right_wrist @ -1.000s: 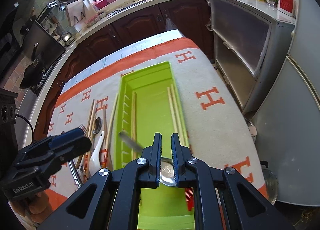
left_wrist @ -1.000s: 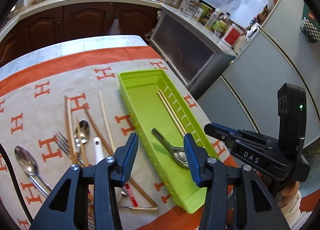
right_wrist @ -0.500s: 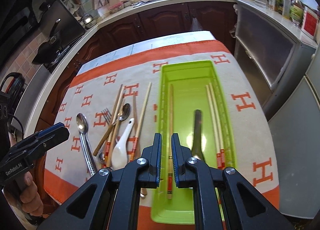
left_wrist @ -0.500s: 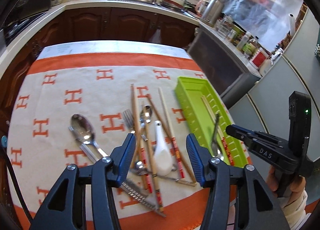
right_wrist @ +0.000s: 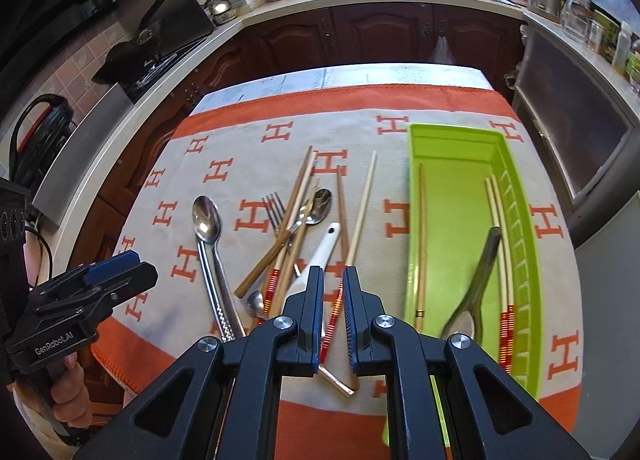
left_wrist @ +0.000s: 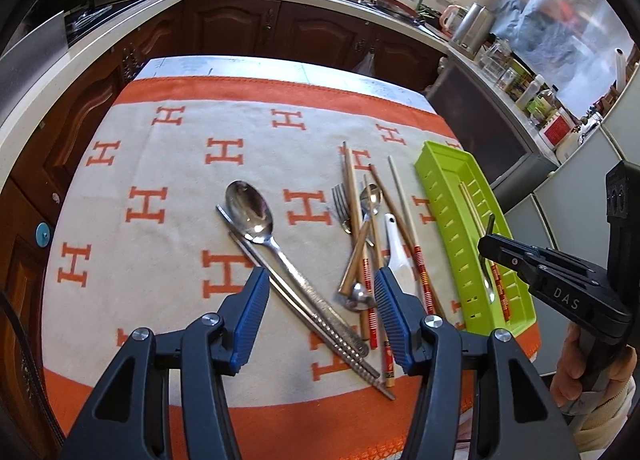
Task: Organize utensils
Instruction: 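Move both open grippers back over the utensil pile, then lower the right gripper onto the large metal spoon and close it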
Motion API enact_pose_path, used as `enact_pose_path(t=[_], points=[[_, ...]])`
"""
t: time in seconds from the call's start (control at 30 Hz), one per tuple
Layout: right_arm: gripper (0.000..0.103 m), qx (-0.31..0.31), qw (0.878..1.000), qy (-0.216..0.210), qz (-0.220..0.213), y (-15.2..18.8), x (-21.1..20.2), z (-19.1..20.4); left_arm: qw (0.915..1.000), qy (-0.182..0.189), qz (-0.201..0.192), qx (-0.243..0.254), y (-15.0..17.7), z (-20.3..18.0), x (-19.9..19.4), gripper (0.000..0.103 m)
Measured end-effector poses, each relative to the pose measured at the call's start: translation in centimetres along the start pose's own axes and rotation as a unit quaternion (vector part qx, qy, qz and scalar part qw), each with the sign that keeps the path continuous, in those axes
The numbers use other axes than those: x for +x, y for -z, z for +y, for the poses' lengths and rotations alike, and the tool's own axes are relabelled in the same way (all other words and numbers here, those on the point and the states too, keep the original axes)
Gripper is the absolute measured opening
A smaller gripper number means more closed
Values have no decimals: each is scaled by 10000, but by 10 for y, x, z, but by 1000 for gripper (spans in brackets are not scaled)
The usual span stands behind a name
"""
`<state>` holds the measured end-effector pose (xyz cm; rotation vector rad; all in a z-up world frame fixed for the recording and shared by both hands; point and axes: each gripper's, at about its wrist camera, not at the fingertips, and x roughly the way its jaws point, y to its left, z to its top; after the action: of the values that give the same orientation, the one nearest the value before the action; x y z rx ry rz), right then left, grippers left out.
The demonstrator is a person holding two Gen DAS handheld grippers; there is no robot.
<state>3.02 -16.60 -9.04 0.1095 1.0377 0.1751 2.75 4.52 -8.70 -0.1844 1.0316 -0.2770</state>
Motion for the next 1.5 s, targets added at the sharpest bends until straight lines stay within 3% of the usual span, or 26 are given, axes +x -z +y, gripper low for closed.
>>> enact_pose_path(t=[0.63,1.5], points=[[10,-618,9956,-300,633,3,56,61,9967,-519,383,-497,21,49,21,54],[10,-1000,9859,-491,1250,-5,116,93,9948,-557,439,-725,25,76,25,54]])
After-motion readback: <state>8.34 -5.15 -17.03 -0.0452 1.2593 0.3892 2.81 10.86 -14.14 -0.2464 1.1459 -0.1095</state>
